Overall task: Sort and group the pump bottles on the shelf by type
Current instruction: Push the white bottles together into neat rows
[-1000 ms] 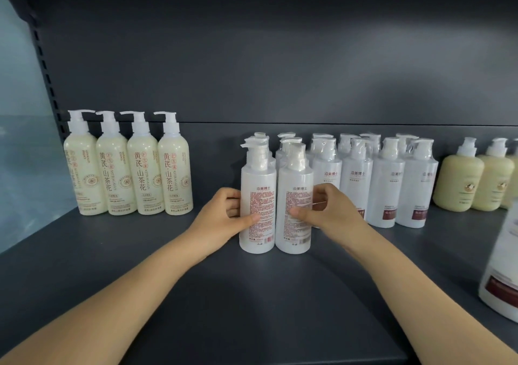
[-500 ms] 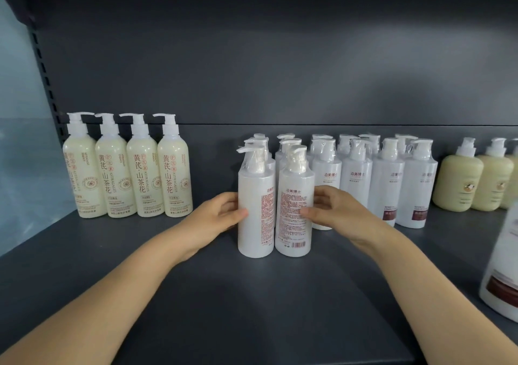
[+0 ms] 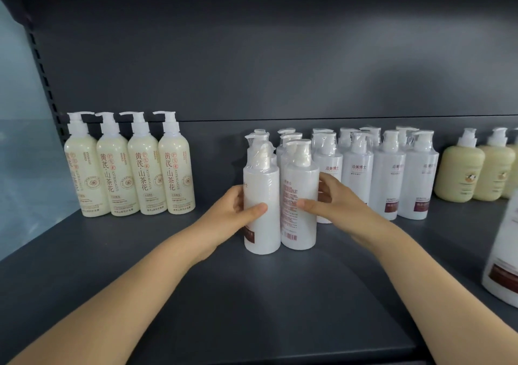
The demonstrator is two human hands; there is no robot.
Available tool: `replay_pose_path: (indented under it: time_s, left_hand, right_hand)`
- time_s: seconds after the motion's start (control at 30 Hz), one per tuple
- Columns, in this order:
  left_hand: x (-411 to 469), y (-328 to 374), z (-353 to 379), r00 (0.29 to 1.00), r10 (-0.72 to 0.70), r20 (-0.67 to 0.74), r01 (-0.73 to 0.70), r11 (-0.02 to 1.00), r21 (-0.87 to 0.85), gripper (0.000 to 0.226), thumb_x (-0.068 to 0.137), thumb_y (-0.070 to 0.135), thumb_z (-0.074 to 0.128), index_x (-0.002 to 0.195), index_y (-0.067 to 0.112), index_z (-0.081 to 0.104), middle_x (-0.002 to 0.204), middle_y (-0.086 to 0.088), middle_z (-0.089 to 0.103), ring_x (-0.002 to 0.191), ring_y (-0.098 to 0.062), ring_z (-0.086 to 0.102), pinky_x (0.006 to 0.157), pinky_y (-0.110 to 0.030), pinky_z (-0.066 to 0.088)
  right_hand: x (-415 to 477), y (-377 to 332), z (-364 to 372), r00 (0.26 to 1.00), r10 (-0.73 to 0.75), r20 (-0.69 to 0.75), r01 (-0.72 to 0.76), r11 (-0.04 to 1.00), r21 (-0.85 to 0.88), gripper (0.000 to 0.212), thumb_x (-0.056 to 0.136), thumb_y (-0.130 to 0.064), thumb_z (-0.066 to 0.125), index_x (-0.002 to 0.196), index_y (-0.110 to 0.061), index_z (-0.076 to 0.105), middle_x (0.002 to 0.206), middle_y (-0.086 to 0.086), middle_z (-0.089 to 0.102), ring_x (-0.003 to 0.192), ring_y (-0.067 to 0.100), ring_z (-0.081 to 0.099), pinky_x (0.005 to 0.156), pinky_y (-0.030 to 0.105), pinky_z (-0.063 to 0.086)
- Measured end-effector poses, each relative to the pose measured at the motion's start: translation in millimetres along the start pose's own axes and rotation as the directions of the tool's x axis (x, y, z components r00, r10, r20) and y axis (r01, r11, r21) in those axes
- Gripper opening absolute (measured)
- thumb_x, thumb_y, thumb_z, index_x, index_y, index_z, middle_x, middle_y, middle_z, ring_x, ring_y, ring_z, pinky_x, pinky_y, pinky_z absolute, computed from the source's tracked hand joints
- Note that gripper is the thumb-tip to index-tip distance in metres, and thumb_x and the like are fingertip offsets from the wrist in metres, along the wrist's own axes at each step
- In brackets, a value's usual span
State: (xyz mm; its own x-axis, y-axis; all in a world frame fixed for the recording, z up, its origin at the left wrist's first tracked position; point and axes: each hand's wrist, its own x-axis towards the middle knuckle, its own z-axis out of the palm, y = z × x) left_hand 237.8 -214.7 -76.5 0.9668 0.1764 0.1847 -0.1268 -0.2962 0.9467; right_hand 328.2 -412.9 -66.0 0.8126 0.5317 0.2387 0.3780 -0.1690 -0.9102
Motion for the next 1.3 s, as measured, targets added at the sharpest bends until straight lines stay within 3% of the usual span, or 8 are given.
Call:
replay_pose_path:
  time_s: [0.13, 0.37, 0.47, 0.6, 0.77, 0.9, 1.03, 1.3]
  left_hand:
    - [2.0, -3.6, -13.6, 1.0, -0.015, 0.025, 0.016, 0.999, -0.052, 0.038, 0.084, 0.009, 0.065, 0.115, 0.023, 0.049, 0.122, -0.001, 0.059, 0.111, -0.01, 0.058, 0.094, -0.028, 0.048]
    - [-1.0, 3.3, 8.7, 0.982, 0.15, -0.115, -0.118, 0.961, 0.25, 0.041, 0.084, 0.023, 0.065, 0.121, 0.026, 0.048, 0.102, 0.013, 0.054, 0.088, 0.001, 0.055, 0.074, -0.012, 0.046]
    - [4.2, 0.0, 14.7, 0.965, 0.179, -0.191, -0.089, 0.911, 0.403, 0.045, 0.082, 0.036, 0.065, 0.122, 0.02, 0.051, 0.111, 0.0, 0.049, 0.096, -0.012, 0.055, 0.086, -0.027, 0.049]
    - [4.8, 4.4, -0.2, 0.994, 0.08, -0.072, -0.057, 0.958, 0.28, 0.044, 0.083, 0.027, 0.067, 0.121, 0.02, 0.046, 0.106, 0.016, 0.053, 0.094, 0.001, 0.054, 0.077, -0.014, 0.043]
    - [3.2, -0.5, -10.1, 0.999, 0.027, -0.022, -0.025, 0.995, 0.099, 0.045, 0.084, 0.014, 0.066, 0.122, 0.018, 0.044, 0.112, 0.009, 0.056, 0.096, 0.003, 0.056, 0.078, -0.013, 0.047]
    - [3.3, 1.1, -7.0, 0.993, 0.058, -0.106, -0.043, 0.989, 0.142, 0.045, 0.079, 0.018, 0.072, 0.113, 0.024, 0.044, 0.099, 0.016, 0.056, 0.09, 0.003, 0.057, 0.07, -0.013, 0.046]
    - [3.1, 4.1, -11.7, 0.998, 0.037, -0.041, -0.029, 0.983, 0.179, 0.04, 0.08, 0.018, 0.07, 0.111, 0.031, 0.048, 0.102, 0.017, 0.058, 0.095, 0.0, 0.059, 0.081, -0.018, 0.05]
    - [4.7, 1.1, -1.9, 0.986, 0.084, -0.145, -0.048, 0.971, 0.235, 0.049, 0.079, 0.02, 0.072, 0.122, 0.02, 0.047, 0.098, 0.014, 0.058, 0.086, 0.001, 0.059, 0.069, -0.013, 0.046]
  right_hand:
    - [1.0, 1.4, -4.4, 1.0, -0.023, -0.017, 0.023, 1.0, 0.003, 0.049, 0.078, -0.02, 0.074, 0.121, -0.024, 0.052, 0.117, -0.01, 0.061, 0.11, 0.011, 0.059, 0.092, 0.032, 0.051]
    - [3.2, 3.8, 12.1, 0.996, -0.044, -0.082, 0.032, 0.988, -0.148, 0.078, 0.052, -0.055, 0.082, 0.117, -0.027, 0.05, 0.117, -0.002, 0.058, 0.103, 0.014, 0.06, 0.084, 0.035, 0.054]
    - [0.0, 1.3, 5.5, 1.0, -0.005, -0.008, 0.004, 0.998, -0.063, 0.06, 0.069, -0.045, 0.077, 0.122, -0.028, 0.052, 0.118, -0.005, 0.061, 0.108, 0.012, 0.059, 0.093, 0.036, 0.051]
    - [-3.4, 0.9, -10.9, 0.995, 0.028, 0.1, -0.035, 0.997, 0.07, 0.038, 0.082, -0.02, 0.069, 0.119, -0.02, 0.06, 0.113, -0.004, 0.069, 0.109, 0.015, 0.064, 0.094, 0.034, 0.05]
    - [-1.3, -1.5, 8.5, 0.988, -0.004, -0.156, -0.004, 0.999, -0.047, 0.049, 0.07, -0.027, 0.08, 0.11, -0.021, 0.051, 0.106, -0.006, 0.062, 0.099, 0.011, 0.061, 0.084, 0.028, 0.051]
    - [-3.7, -7.2, 16.5, 0.989, -0.055, -0.135, 0.045, 0.996, -0.082, 0.047, 0.072, -0.028, 0.079, 0.107, -0.027, 0.047, 0.101, -0.012, 0.06, 0.093, 0.0, 0.057, 0.072, 0.019, 0.047]
    - [-7.4, -5.4, 0.4, 0.998, 0.032, 0.054, -0.028, 0.998, -0.062, 0.039, 0.077, -0.022, 0.075, 0.111, -0.028, 0.059, 0.11, -0.009, 0.066, 0.105, 0.009, 0.06, 0.094, 0.036, 0.05]
    - [-4.0, -4.8, 12.2, 0.983, 0.011, -0.182, -0.043, 0.984, -0.174, 0.052, 0.07, -0.028, 0.08, 0.113, -0.019, 0.053, 0.108, -0.005, 0.061, 0.1, 0.015, 0.06, 0.091, 0.037, 0.052]
